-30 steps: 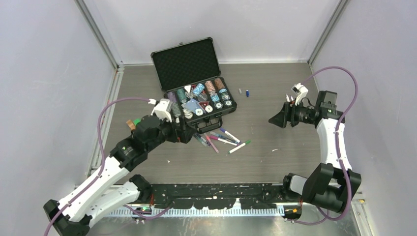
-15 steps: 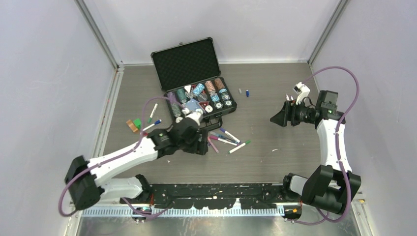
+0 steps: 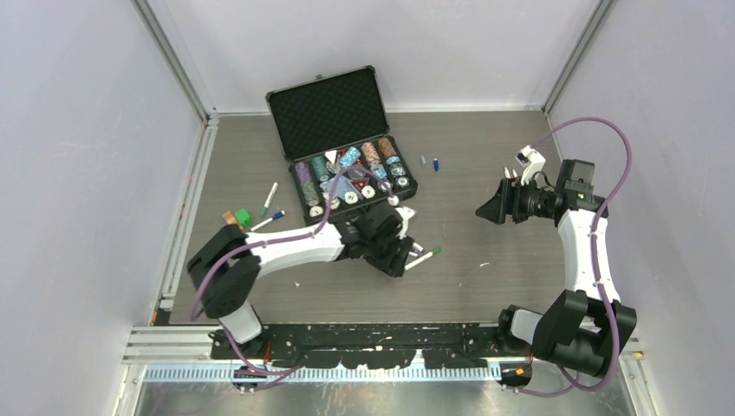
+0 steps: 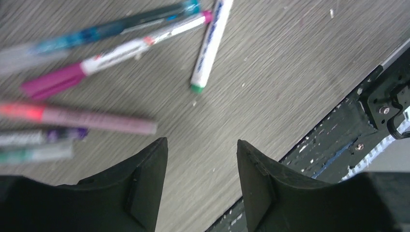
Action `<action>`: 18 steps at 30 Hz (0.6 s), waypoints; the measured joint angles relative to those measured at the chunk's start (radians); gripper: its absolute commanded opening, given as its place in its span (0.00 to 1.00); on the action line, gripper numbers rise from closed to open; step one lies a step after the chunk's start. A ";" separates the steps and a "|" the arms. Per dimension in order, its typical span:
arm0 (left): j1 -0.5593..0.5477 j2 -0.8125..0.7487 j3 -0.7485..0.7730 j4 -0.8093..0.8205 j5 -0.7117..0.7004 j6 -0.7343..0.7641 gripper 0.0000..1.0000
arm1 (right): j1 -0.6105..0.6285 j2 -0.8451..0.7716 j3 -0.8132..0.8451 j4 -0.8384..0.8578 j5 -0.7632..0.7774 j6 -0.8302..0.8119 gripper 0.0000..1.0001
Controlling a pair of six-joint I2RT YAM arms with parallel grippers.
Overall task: Open the pen caps
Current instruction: Pick up the pen from the center of the board.
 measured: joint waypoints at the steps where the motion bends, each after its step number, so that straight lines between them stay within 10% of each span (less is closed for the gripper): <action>1: -0.006 0.036 0.019 0.015 0.023 0.022 0.56 | 0.000 0.000 0.000 0.000 0.000 0.000 0.70; 18: -0.082 0.349 0.306 0.015 -0.090 0.124 0.38 | 0.001 0.009 0.027 -0.047 -0.022 -0.017 0.71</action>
